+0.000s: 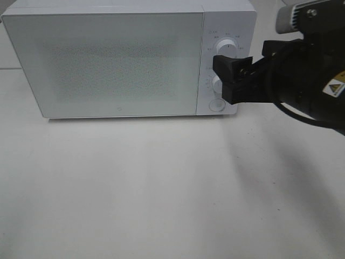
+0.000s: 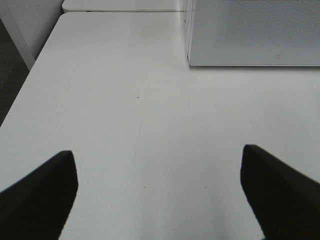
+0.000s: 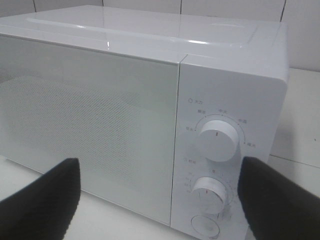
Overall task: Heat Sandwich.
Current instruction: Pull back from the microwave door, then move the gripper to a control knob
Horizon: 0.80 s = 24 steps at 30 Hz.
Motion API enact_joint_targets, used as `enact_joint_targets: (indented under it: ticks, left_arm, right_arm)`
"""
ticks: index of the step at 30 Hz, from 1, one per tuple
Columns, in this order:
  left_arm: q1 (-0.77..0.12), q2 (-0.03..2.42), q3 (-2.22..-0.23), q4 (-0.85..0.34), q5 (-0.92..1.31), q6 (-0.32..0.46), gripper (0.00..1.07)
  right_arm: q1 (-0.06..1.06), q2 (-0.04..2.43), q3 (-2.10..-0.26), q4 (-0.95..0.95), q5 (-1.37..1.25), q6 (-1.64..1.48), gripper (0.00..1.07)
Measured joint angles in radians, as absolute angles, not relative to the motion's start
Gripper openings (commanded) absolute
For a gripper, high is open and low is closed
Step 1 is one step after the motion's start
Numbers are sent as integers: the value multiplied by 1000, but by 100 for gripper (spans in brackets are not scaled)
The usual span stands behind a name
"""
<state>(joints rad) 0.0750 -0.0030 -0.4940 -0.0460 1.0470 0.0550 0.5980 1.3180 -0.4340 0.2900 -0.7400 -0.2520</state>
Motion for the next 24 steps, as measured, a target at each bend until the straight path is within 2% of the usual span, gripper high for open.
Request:
enact_joint_targets:
  ticks: [6,10,24]
  left_arm:
    - [75,-3,-494,-46,1047,55,81]
    - [75,-3,-494,-46,1047,55,81]
    - [75,-3,-494,-46,1047,55,81]
  right_arm:
    - [666,1440,-486,447,-824,-307,82]
    - [706,1582,-520,547,-981,-314,81]
    - [710,1839,-625,682,-1137,-311,76]
